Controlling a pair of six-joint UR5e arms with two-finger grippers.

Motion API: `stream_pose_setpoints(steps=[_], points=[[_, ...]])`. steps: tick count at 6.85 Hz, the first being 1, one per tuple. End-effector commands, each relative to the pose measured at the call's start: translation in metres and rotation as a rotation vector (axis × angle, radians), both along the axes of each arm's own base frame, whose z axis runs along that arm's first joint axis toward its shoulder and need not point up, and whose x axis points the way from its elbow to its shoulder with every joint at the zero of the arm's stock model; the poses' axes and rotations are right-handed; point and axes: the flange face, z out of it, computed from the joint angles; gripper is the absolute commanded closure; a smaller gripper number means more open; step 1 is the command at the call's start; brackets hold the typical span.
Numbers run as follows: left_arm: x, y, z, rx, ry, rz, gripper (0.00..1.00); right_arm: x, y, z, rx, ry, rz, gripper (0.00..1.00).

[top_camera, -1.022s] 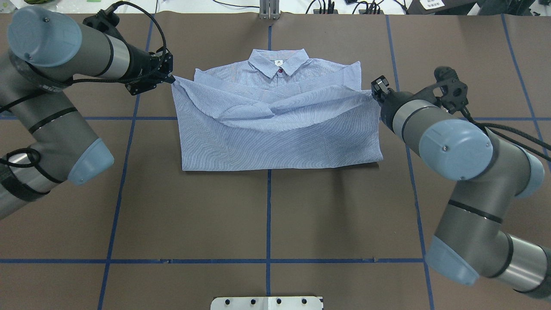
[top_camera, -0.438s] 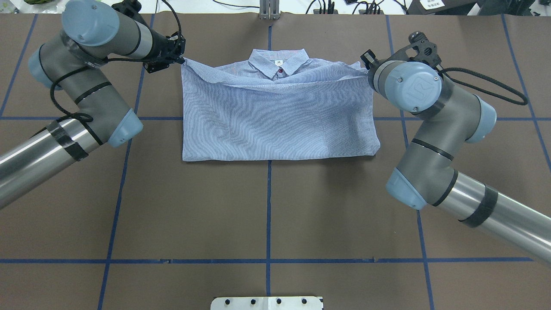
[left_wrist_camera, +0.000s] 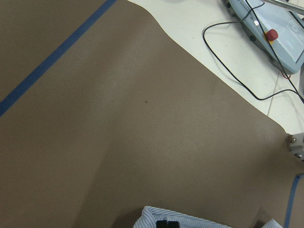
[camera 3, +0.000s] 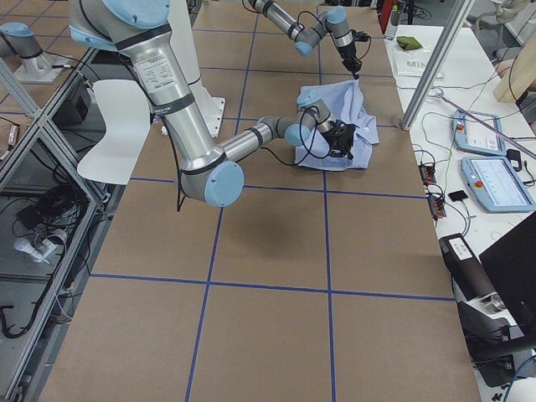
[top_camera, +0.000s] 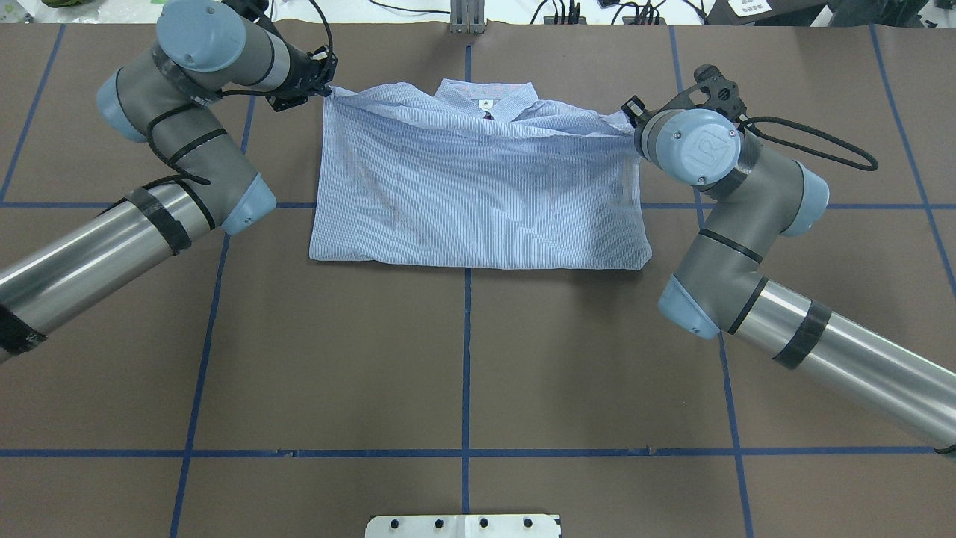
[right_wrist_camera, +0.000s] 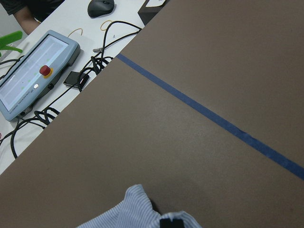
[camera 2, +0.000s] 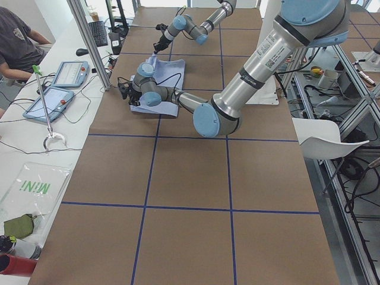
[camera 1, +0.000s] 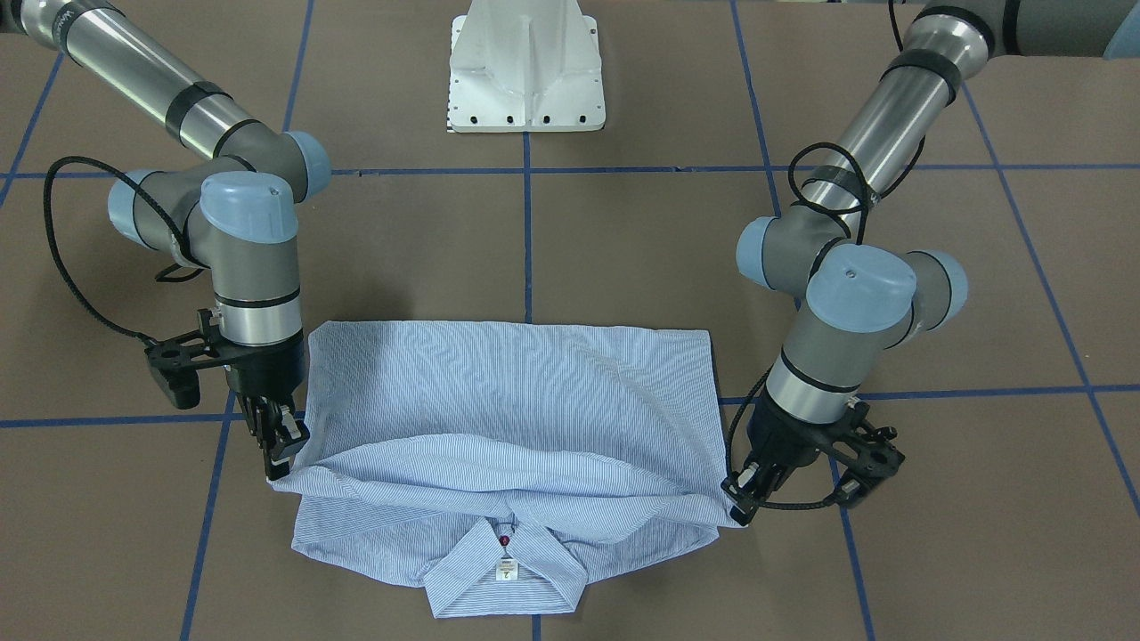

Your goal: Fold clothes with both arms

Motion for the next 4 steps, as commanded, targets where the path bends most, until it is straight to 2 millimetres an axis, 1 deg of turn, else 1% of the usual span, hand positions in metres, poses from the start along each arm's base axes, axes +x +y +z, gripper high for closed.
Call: stream_pose_setpoints(steps=[1,2,3,4], points=[[0.004,-0.003,0.003,0.027,-0.026,0.013,0.69,-0.007,-0.007,-0.007,0.003,-0.010,-0.010,0.75],[0.003,-0.003,0.003,0.029,-0.028,0.013,0.63,-0.012,-0.021,-0.014,-0.004,-0.011,-0.003,0.65],[0.001,-0.004,0.001,0.036,-0.024,0.012,0.60,-0.002,-0.029,-0.015,-0.015,-0.020,-0.002,0.57],[-0.002,-0.004,-0.003,0.052,-0.020,0.015,0.60,0.010,-0.040,-0.033,-0.002,-0.073,-0.002,0.45]])
